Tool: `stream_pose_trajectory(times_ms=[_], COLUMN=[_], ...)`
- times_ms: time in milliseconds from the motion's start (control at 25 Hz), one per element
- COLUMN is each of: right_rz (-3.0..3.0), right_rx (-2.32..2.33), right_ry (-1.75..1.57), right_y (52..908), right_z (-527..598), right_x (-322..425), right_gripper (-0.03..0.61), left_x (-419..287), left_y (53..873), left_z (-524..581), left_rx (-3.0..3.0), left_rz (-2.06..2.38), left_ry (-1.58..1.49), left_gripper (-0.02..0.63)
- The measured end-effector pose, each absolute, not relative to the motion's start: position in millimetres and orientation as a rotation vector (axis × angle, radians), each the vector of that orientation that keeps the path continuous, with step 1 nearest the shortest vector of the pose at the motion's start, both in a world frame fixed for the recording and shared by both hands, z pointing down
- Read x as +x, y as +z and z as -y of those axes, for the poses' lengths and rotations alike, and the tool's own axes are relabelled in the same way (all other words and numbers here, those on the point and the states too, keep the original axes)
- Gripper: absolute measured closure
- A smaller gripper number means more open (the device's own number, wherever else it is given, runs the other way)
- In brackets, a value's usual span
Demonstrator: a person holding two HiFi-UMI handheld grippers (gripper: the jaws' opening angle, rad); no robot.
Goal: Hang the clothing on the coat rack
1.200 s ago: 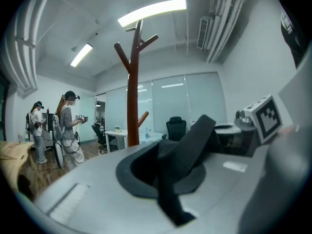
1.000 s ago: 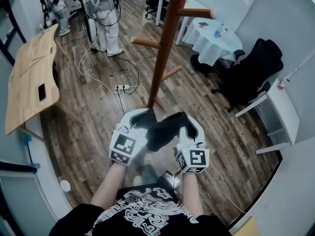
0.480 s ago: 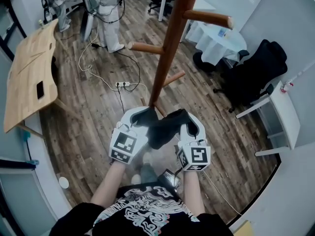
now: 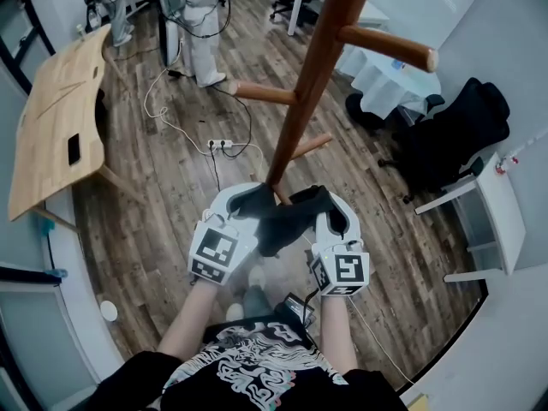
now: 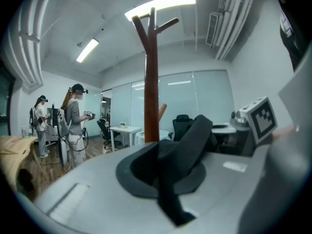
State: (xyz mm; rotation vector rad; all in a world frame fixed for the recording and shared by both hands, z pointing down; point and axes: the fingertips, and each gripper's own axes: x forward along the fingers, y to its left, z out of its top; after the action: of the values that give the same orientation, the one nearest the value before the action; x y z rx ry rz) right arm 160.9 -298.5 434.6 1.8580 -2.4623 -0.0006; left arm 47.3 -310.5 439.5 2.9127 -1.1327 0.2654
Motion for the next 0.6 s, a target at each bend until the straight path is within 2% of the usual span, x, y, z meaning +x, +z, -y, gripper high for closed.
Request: stream_pose_trajectory(times_ms=[600], right_rz=[2.529], right_rx=[1.776], right_ry=[-0.025], right_y=[426], right_z=[343], right_x=[152], right_gripper=[0.563], left_x=[40], left_y=[437], left_z=[347], left_rx=[2.871], left_rz=[1.187], left_ry=[0.248], left_gripper=[0.617])
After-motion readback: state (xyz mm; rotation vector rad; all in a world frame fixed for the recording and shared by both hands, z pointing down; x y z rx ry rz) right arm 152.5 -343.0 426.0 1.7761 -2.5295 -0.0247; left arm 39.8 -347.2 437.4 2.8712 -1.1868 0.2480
